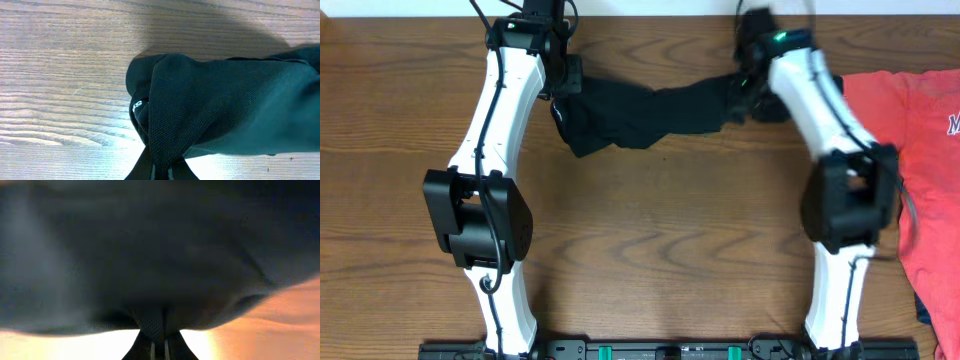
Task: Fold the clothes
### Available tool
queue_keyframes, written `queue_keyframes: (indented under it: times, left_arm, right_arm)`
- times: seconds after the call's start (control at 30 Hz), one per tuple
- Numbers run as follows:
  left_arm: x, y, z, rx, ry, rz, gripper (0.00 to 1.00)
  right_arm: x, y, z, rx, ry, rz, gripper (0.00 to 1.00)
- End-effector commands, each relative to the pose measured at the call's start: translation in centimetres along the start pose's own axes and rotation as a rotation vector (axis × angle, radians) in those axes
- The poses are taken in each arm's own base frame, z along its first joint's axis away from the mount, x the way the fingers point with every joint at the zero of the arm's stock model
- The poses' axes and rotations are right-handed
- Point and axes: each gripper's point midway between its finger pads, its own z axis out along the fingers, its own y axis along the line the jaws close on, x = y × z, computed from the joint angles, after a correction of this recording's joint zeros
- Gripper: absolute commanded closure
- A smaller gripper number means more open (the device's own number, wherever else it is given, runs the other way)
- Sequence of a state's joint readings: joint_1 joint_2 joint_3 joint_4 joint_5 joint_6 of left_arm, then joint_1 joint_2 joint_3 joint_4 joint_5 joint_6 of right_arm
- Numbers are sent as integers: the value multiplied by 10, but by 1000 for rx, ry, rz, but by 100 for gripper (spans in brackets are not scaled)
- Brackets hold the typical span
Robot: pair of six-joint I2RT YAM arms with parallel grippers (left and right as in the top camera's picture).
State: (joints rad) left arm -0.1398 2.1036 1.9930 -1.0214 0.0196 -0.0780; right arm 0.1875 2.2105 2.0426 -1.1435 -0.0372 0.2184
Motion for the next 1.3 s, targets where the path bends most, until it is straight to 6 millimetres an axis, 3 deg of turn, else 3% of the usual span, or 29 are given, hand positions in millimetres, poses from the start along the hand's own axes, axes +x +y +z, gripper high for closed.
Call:
queue_keyframes:
  times: [0.0,0.1,0.23,0.37,0.5,0.7,0.87,1.0,1.27]
  left_arm:
    - [-2,4,-7,-5,-11,0,94]
    - [0,4,-9,-6,-8,-1,94]
    - [-7,3,-31,3,-59,-16,94]
    - [-14,4,-67,13,-136,-18,94]
    - [-16,4,-102,24,-206,-20,94]
    - [-11,6,-153,36,-289,-22,94]
    - [-5,9,-207,52,-404,-23,94]
    - [7,13,-254,58,-501,-20,94]
    - [40,21,-322,72,-637,-8,94]
  right_arm:
    - [-39,-19,-119,6,-277,-1,99]
    - [-38,-34,-167,9,-350,14,98]
    - [-34,-54,-201,21,-406,45,99]
    - [-29,-66,-216,18,-421,62,99]
    - [-24,-73,-217,26,-407,76,99]
    - [-27,-73,-220,25,-425,76,99]
    - [-34,-74,-241,25,-483,78,99]
    - [-40,-81,-279,43,-580,91,99]
    - [-32,-95,-357,62,-751,128,99]
